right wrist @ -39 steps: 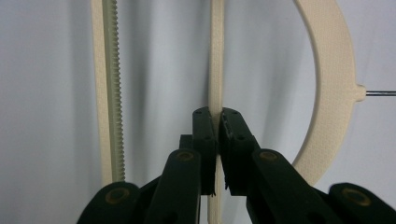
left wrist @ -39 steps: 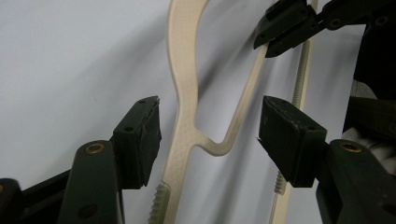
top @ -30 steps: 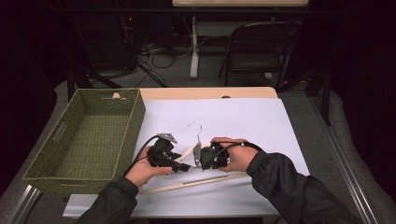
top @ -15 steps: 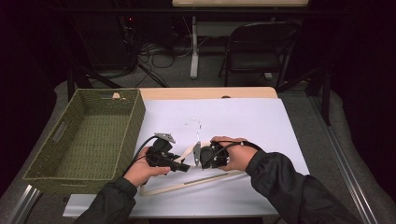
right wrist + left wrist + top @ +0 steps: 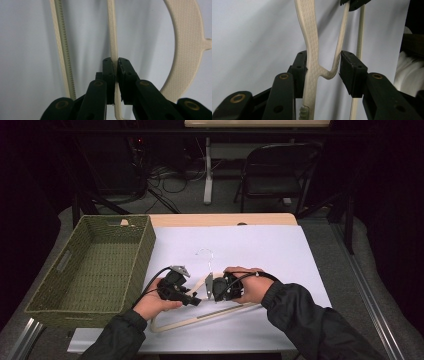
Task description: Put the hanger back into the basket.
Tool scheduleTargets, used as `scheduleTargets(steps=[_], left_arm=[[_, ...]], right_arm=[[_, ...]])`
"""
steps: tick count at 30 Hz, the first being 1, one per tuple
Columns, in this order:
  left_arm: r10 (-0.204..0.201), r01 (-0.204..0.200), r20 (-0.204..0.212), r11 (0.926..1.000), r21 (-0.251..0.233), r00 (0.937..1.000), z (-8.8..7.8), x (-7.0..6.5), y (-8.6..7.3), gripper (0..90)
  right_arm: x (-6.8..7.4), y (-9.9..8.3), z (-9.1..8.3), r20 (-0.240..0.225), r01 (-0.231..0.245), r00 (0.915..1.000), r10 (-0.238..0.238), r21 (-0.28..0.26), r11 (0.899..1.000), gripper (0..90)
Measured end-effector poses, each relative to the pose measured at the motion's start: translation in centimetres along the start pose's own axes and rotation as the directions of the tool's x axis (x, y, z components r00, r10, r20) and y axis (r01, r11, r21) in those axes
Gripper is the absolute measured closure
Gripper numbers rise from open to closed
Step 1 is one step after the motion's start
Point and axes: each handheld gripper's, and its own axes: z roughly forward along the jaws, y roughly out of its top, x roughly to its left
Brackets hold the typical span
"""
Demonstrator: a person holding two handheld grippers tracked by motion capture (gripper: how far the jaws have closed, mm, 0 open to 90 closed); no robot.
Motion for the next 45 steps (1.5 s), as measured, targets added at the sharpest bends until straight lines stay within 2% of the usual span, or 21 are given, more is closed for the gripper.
scheduleTargets(steps=[9,12,14,20,23,24,28,29,30,32,33,34,36,37,38,39,40,41,43,44,45], left_arm=[[0.007,-0.007,-0.014,0.9999,0.013,0.9999,0.1,-0.1,-0.2,68.3],[0.019,-0.019,-0.016,0.9995,0.024,0.9997,0.2,-0.3,-0.3,69.0],[0.027,-0.027,-0.028,0.9993,0.025,0.9992,0.2,-0.3,-0.4,69.4],[0.027,-0.026,-0.021,0.9994,0.023,0.9994,0.1,-0.4,-0.4,71.7],[0.030,-0.030,-0.020,0.9993,0.023,0.9993,0.0,-0.4,-0.4,72.6],[0.030,-0.029,-0.018,0.9993,0.023,0.9994,0.0,-0.5,-0.4,72.8],[0.036,-0.036,0.000,0.9991,0.022,0.9994,-0.1,-0.8,-0.5,73.8],[0.038,-0.037,-0.005,0.9990,0.023,0.9993,-0.2,-1.0,-0.5,74.6],[0.039,-0.039,0.019,0.9990,0.020,0.9991,-0.3,-1.0,-0.5,76.8],[0.044,-0.045,0.032,0.9988,0.020,0.9985,-0.4,-1.3,-0.5,77.7],[0.046,-0.047,0.035,0.9987,0.019,0.9983,-0.5,-1.4,-0.5,79.1],[0.052,-0.053,0.040,0.9983,0.022,0.9978,-0.5,-1.5,-0.5,79.1],[0.050,-0.051,0.027,0.9984,0.024,0.9984,-0.5,-1.9,-0.5,80.3],[0.052,-0.054,0.050,0.9982,0.025,0.9974,-0.6,-1.9,-0.5,81.4],[0.062,-0.063,0.032,0.9976,0.028,0.9976,-0.6,-2.1,-0.5,81.4],[0.061,-0.063,0.047,0.9977,0.026,0.9970,-0.6,-2.1,-0.5,81.6],[0.062,-0.063,0.046,0.9977,0.026,0.9970,-0.6,-2.2,-0.5,81.6],[0.063,-0.065,0.050,0.9975,0.027,0.9967,-0.6,-2.2,-0.5,81.5],[0.068,-0.069,0.020,0.9970,0.035,0.9975,-0.6,-2.4,-0.5,81.3],[0.067,-0.069,0.036,0.9971,0.033,0.9971,-0.5,-2.3,-0.5,81.1],[0.070,-0.071,0.020,0.9968,0.038,0.9974,-0.5,-2.4,-0.4,80.9]], right_arm=[[-0.1,0.1,0.6,-0.005,-0.013,0.9999,0.013,0.012,1.000,83.8],[-0.3,0.1,0.8,-0.034,-0.026,0.9991,0.027,0.023,0.999,82.9],[-0.3,0.0,1.0,-0.020,-0.039,0.9991,0.039,-0.004,0.999,82.6],[-0.6,-0.7,0.9,-0.060,-0.138,0.9890,0.135,-0.046,0.989,78.5],[-0.9,-1.4,0.3,-0.085,-0.205,0.9766,0.197,-0.088,0.975,76.4],[-1.1,-2.0,-0.2,-0.096,-0.243,0.9678,0.233,-0.110,0.964,74.5],[-1.1,-3.0,-1.0,-0.098,-0.284,0.9570,0.273,-0.127,0.950,72.3],[-1.1,-3.4,-1.2,-0.107,-0.298,0.9527,0.285,-0.139,0.944,72.0],[-0.8,-4.1,-1.7,-0.124,-0.327,0.9428,0.309,-0.161,0.931,71.6],[-0.6,-4.4,-1.9,-0.124,-0.335,0.9401,0.317,-0.169,0.927,71.5],[-0.4,-4.9,-2.6,-0.132,-0.353,0.9337,0.333,-0.189,0.916,71.4],[-0.4,-4.9,-2.6,-0.132,-0.353,0.9337,0.333,-0.189,0.916,71.4],[-0.3,-5.6,-3.4,-0.139,-0.377,0.9249,0.354,-0.213,0.901,71.4],[-0.3,-6.3,-4.1,-0.123,-0.399,0.9167,0.380,-0.236,0.886,71.5],[-0.3,-6.3,-4.1,-0.123,-0.399,0.9167,0.380,-0.236,0.886,71.5],[-0.6,-7.1,-4.6,-0.116,-0.422,0.9065,0.406,-0.258,0.869,71.5],[-0.6,-7.1,-4.6,-0.116,-0.422,0.9065,0.406,-0.258,0.869,71.5],[-0.9,-7.6,-4.9,-0.101,-0.447,0.8942,0.436,-0.264,0.855,70.6],[-1.0,-7.7,-4.8,-0.098,-0.456,0.8890,0.447,-0.265,0.849,69.3],[-1.1,-7.8,-4.7,-0.094,-0.457,0.8887,0.449,-0.261,0.850,68.0],[-1.2,-7.5,-4.3,-0.091,-0.463,0.8853,0.456,-0.257,0.848,64.8]])
